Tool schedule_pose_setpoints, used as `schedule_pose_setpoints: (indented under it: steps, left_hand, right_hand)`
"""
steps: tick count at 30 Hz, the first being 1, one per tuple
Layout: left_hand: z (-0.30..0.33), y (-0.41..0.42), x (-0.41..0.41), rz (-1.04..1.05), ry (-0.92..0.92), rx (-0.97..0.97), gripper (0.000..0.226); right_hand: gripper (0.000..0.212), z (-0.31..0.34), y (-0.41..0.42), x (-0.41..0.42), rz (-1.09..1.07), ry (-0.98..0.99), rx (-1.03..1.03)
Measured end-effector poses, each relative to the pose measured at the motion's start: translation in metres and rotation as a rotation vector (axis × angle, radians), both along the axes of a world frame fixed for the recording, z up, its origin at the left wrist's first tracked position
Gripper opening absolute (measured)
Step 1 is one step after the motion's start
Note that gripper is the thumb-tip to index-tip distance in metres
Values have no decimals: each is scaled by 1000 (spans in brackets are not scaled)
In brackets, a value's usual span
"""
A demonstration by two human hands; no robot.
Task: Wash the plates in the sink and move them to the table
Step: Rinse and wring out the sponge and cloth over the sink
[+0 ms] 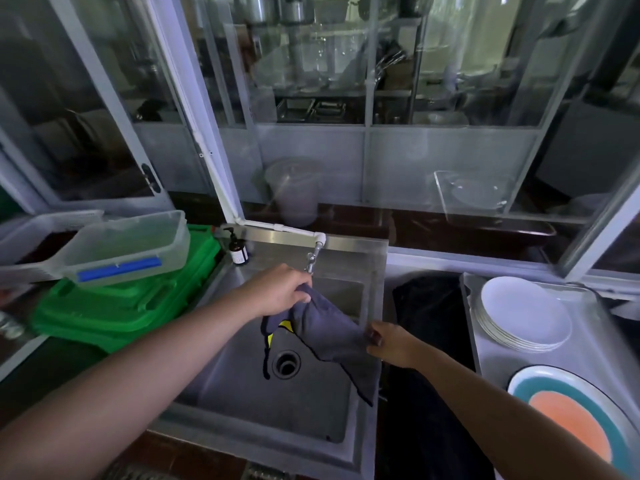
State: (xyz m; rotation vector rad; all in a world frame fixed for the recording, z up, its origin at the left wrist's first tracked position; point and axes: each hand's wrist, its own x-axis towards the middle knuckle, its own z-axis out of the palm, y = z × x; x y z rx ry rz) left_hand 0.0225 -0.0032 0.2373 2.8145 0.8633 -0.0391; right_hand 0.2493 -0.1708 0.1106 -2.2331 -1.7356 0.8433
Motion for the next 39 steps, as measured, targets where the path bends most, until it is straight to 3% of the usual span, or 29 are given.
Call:
schedule_pose_setpoints:
  steps: [1,7,11,16,18,21,24,29,32,35,37,39]
  left_hand:
    - [1,2,-1,6,15,-8,12]
    - [4,13,-12,69,228,-80,17]
    - [2,16,-18,125,213,-172,14]
    - [7,6,-6,136,51,-366,9]
    - [5,1,5,123,13,-400,16]
    - [-6,-8,25,173,-111,-474,27]
    - [-18,-18,40,326,-282,-602,33]
    - [-35,-23,48,658,-590,-896,33]
    - [-41,-25,44,833,-722,-1052,35]
    - [-41,-32,40,851,-853,-1122,28]
    - [-42,-39,32,844,-972,-1185,13]
    - [-55,-42,22,850,-976,-1133,13]
  right_hand:
    - [5,3,0,-2,8,-21,-34]
    - [30,13,6,2,-65,-74,-34]
    - [9,21,3,9,-100,-79,-8]
    - [8,24,0,14,-151,-73,-62]
    - [18,23,0,13,-167,-48,-65]
    - [35,33,6,-6,-192,49,127]
    - [17,55,13,-37,-248,156,365]
    - [33,72,11,-80,-195,388,246]
    - [36,65,15,-90,-281,376,266]
    - [17,63,21,-92,-322,300,318]
    - [17,64,27,-86,-362,308,310]
    - [18,63,34,-77,-389,353,283]
